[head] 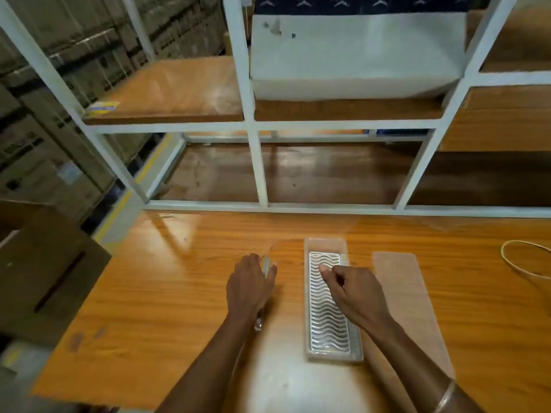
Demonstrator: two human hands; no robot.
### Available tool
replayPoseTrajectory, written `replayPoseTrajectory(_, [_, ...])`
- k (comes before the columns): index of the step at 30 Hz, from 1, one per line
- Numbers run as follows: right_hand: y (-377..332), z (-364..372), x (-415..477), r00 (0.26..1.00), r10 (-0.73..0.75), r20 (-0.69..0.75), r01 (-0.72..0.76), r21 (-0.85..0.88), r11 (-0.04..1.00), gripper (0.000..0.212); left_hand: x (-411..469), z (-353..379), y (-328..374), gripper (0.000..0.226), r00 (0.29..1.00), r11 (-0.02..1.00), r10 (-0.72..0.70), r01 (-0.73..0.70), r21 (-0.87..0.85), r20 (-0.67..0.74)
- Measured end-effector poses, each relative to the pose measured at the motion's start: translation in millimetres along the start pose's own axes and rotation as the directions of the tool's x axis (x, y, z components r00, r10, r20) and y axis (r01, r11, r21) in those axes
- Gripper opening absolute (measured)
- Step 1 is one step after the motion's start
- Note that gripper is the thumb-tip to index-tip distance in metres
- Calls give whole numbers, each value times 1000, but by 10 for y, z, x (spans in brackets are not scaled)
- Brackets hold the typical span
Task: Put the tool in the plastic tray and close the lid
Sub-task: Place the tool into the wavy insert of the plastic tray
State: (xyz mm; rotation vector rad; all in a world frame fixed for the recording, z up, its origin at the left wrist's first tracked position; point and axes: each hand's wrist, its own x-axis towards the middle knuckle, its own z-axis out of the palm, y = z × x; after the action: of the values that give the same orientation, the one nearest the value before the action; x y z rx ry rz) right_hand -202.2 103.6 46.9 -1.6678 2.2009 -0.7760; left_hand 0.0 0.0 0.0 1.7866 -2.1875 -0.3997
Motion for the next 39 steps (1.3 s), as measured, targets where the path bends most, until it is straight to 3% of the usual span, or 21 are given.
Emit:
replayPoseTrajectory(3, [65, 117, -60, 999, 44, 23, -44, -13, 999, 58, -23, 148, -45, 55, 991, 982, -81, 61, 176, 104])
replayPoseTrajectory(7, [240, 235, -157, 987, 155, 29, -155, -5, 988, 51, -57, 323, -134, 53, 974, 973, -115, 70, 220, 197])
replayPoseTrajectory(10, [429, 258, -233, 963, 268, 6, -268, 25, 963, 46, -57, 411, -158, 46, 971, 973, -140, 98, 210, 195])
replayPoseTrajectory(15, [557, 270, -292, 955, 297, 8, -297, 39, 954, 51, -29, 474, -119, 34, 965, 976, -171, 137, 171, 198])
replayPoseTrajectory(18, [538, 267, -281, 956, 292, 22, -293, 33, 956, 50, 6, 486, -68, 28, 946, 967, -254, 246, 67, 201])
replayPoseTrajectory(22, [526, 255, -235, 958, 285, 16, -285, 48, 957, 50, 100, 491, -14, 38, 893, 925, -360, 380, -27, 269])
replayPoseTrajectory(28, [541, 227, -153, 962, 273, 6, -273, 94, 958, 51, 137, 495, -49, 29, 902, 947, -309, 321, 10, 303])
replayPoseTrajectory(35, [632, 198, -195, 957, 289, -27, -284, 126, 951, 45, 0, 477, -189, 29, 948, 970, -241, 240, 30, 210])
replayPoseTrajectory(39, [685, 201, -211, 956, 292, -28, -285, 136, 949, 48, -42, 477, -200, 29, 948, 964, -252, 264, -39, 194])
